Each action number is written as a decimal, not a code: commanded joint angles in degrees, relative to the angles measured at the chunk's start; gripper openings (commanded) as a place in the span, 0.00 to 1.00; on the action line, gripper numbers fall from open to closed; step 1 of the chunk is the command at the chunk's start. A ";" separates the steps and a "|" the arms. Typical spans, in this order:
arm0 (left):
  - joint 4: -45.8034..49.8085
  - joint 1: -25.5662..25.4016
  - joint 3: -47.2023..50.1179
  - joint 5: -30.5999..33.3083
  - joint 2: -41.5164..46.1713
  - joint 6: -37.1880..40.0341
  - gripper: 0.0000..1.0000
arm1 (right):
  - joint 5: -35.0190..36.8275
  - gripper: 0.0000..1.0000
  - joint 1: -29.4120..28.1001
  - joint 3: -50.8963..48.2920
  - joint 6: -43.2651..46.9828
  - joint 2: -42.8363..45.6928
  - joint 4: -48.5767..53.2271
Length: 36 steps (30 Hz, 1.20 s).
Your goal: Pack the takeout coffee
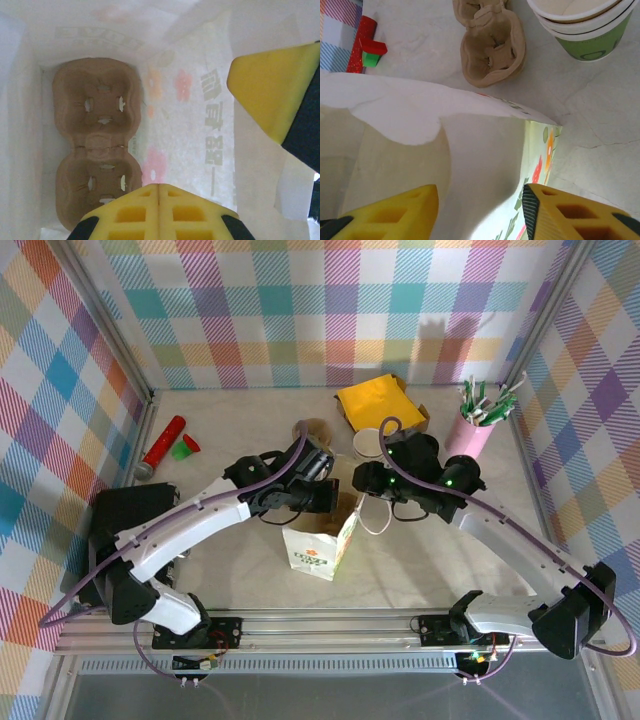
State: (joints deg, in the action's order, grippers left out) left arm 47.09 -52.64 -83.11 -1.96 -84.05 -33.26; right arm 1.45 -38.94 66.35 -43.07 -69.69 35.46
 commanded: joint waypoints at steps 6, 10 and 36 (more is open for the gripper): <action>0.66 -0.36 0.33 0.53 7.31 -0.77 0.02 | -1.92 0.24 0.27 0.92 3.08 1.89 -3.25; -0.41 -0.36 0.16 0.07 13.27 -1.35 0.02 | -2.71 0.17 0.27 0.74 4.53 4.07 -3.82; 0.84 0.52 2.20 9.41 27.03 -0.28 0.04 | -11.02 0.07 -0.04 -15.05 16.70 27.70 -21.94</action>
State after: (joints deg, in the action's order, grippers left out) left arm 49.41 -52.42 -81.45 8.64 -56.99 -33.85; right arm -9.10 -38.96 51.33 -26.89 -42.54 18.15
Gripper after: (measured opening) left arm 0.052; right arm 0.083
